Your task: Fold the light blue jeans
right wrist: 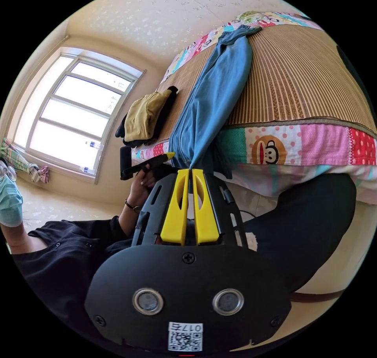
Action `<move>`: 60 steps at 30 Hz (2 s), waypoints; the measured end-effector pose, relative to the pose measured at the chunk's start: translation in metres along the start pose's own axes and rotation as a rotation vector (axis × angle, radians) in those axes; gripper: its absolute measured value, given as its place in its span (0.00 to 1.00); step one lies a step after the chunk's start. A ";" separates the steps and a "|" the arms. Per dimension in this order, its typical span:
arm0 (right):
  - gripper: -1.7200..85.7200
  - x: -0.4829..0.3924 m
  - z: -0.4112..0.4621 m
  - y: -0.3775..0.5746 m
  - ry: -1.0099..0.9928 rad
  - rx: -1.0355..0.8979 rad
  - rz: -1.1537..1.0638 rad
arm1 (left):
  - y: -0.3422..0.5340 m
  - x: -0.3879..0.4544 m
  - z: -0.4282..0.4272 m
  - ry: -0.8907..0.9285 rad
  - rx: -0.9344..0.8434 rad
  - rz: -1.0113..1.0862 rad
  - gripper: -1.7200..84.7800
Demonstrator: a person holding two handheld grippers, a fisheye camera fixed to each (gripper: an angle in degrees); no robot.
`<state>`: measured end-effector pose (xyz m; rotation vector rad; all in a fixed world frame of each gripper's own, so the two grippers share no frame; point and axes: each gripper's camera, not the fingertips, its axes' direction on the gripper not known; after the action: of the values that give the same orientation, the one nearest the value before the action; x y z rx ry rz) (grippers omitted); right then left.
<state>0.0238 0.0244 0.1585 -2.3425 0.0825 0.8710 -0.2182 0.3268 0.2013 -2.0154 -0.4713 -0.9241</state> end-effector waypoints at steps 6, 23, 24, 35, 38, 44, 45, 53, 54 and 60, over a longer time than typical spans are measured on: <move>0.04 0.000 0.009 -0.004 -0.023 -0.018 0.003 | 0.001 0.003 0.029 -0.064 -0.023 0.036 0.10; 0.04 0.003 -0.011 -0.017 -0.047 -0.003 0.029 | 0.021 -0.010 -0.069 0.059 0.152 -0.022 0.01; 0.04 0.003 -0.009 -0.017 -0.048 -0.006 0.032 | 0.021 -0.011 -0.069 0.053 0.153 -0.025 0.01; 0.04 -0.008 0.052 -0.030 0.196 -0.193 -0.004 | 0.031 -0.047 -0.039 -0.100 0.045 -0.097 0.02; 0.04 -0.004 0.062 -0.031 0.183 -0.195 0.028 | 0.036 -0.057 -0.039 -0.045 0.071 -0.138 0.02; 0.04 -0.008 0.063 -0.035 0.156 -0.138 0.025 | 0.044 -0.046 -0.050 -0.109 0.141 -0.082 0.07; 0.04 -0.010 0.063 -0.036 0.166 -0.128 0.017 | 0.045 -0.045 -0.052 -0.114 0.154 -0.077 0.07; 0.04 -0.023 0.067 -0.039 0.300 -0.105 -0.028 | 0.050 -0.045 -0.048 -0.119 0.165 -0.067 0.08; 0.04 -0.023 0.071 -0.038 0.322 -0.117 -0.027 | 0.050 -0.044 -0.048 -0.121 0.164 -0.065 0.08; 0.05 -0.020 0.083 -0.026 0.351 -0.162 -0.019 | 0.053 -0.039 -0.043 -0.150 0.154 -0.056 0.08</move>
<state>-0.0317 0.0904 0.1360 -2.6219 0.1387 0.4633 -0.2300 0.2618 0.1589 -1.9471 -0.6647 -0.7489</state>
